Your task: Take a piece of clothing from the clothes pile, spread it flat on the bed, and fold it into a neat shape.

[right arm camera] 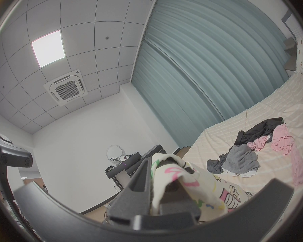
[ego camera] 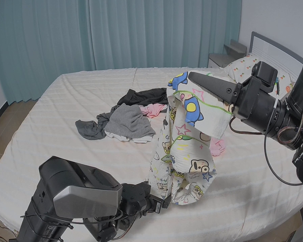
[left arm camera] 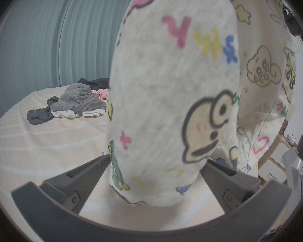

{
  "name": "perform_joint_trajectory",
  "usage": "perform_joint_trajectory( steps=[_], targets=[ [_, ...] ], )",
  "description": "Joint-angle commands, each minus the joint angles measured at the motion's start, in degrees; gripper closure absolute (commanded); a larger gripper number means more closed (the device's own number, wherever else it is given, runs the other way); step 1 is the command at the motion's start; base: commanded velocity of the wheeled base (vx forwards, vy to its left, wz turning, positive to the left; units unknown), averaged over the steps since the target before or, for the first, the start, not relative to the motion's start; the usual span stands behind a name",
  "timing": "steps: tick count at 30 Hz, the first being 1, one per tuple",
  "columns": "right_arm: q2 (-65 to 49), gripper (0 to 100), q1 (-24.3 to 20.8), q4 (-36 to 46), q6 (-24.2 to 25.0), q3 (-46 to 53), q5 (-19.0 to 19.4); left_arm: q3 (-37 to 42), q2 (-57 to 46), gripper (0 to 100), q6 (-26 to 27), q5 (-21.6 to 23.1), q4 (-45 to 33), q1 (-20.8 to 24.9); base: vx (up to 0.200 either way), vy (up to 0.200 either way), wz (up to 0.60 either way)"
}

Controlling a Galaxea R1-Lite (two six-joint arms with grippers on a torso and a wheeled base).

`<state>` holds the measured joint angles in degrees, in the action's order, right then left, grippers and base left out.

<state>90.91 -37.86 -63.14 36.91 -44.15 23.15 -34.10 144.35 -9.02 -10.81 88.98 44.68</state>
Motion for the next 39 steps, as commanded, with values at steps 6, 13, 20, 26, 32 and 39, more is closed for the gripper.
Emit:
perform_joint_trajectory(
  steps=[6, 13, 20, 26, 32, 39],
  targets=[
    [-0.4, 100, -0.3, 0.0, 0.0, -0.3, 0.0, -2.7, 1.6, 0, -4.0, 0.0, 1.0, 1.0, 0.000, 0.000, 0.00],
    [-1.0, 100, -2.0, 0.0, 0.1, 0.3, -0.3, -3.2, 1.7, 0, -4.2, -0.1, 1.0, 1.1, 0.000, 0.000, 0.00],
    [-1.4, 100, -3.4, 0.0, 0.2, 0.5, -0.3, -3.2, 1.8, 100, -6.6, -0.1, 1.0, 1.7, 0.000, 0.000, 0.00],
    [-2.2, 100, -1.9, -0.1, 3.7, 0.6, -0.6, -2.0, 2.4, 100, -7.2, -0.3, 1.0, 1.5, 0.000, 0.000, 0.00],
    [-3.1, 100, 3.7, -0.5, 3.8, 4.5, -0.9, 1.0, 1.5, 100, -9.9, -4.2, 1.0, 0.7, 0.000, 0.000, 0.00],
    [-3.1, 100, 12.9, -0.5, 3.5, 10.8, -1.1, 7.9, -14.6, 100, -13.3, -4.6, 1.0, -2.7, 0.000, 0.000, 0.00]
  ],
)
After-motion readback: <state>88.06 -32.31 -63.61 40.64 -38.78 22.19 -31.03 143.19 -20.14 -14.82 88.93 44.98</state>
